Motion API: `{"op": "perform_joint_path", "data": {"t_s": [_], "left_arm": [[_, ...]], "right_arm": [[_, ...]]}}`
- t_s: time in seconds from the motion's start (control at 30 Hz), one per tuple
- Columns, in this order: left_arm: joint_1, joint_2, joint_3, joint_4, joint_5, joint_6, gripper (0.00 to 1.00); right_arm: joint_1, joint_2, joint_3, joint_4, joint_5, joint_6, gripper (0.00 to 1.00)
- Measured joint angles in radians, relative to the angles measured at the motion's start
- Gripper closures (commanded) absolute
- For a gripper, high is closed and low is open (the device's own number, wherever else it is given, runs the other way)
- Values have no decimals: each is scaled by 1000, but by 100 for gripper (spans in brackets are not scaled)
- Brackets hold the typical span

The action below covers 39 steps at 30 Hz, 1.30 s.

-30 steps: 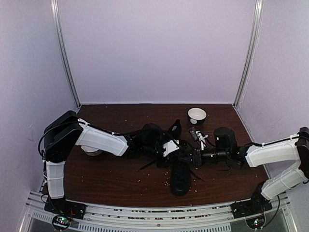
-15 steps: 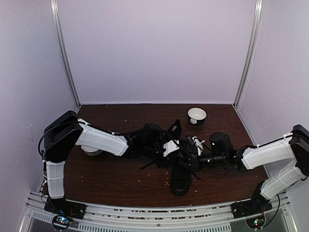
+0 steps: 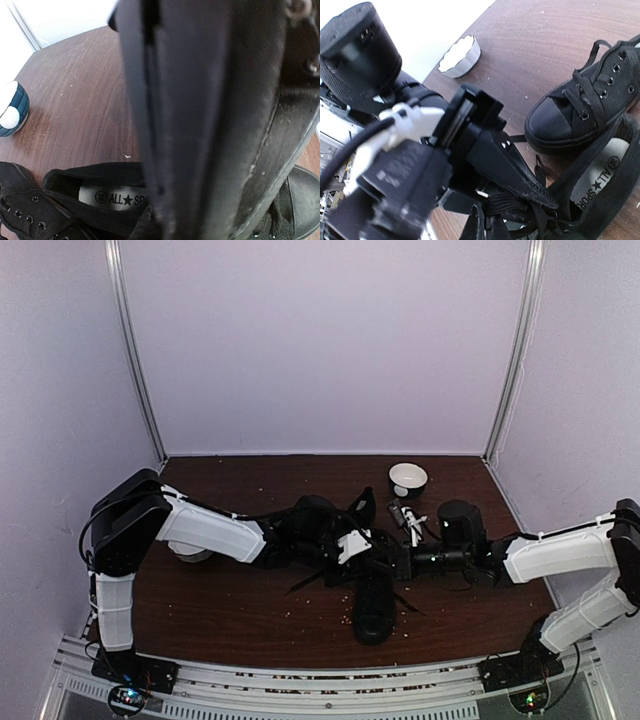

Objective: Tie the shoes
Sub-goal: Tie the loops with the shoelace on the shoe.

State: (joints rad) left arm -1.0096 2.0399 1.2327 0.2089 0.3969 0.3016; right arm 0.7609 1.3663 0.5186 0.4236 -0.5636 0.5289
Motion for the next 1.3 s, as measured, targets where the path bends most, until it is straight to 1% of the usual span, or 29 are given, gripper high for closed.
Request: {"op": "perform_joint_path", "data": {"t_s": [0.2,0.33,0.5,0.57,0.63,0.73,0.77,0.9,1.03,1.13,1.27,1.3], "left_arm": [[0,0,0,0,0,2,84],[0,0,0,4,8,0,82],[0,0,0,29,19,-16,82],[0,0,-1,37,24,-24,86],[0,0,-1,41,26,-32,93],[2,0,-5,45,32,-42,100],[2,0,-5,45,33,-43,100],[3,0,-9,47,34,-44,100],[3,0,-8,54,40,-44,100],[3,0,-8,56,38,-45,100],[3,0,-8,57,31,-47,100],[3,0,-8,58,30,-47,100]], "right_arm": [[-6,5,13,8,-9,22,100],[-6,21,19,29,-17,38,100],[-6,46,20,62,-24,58,100],[-6,54,21,74,-26,64,100],[-6,60,21,85,-28,72,100],[-12,61,21,99,-31,81,100],[-14,61,21,102,-32,82,98],[-15,60,26,89,-38,79,82],[-25,29,39,15,-42,56,70],[-46,-21,40,-62,-43,29,66],[-87,-108,41,-185,-50,-23,66],[-100,-125,42,-213,-51,-35,67]]}}
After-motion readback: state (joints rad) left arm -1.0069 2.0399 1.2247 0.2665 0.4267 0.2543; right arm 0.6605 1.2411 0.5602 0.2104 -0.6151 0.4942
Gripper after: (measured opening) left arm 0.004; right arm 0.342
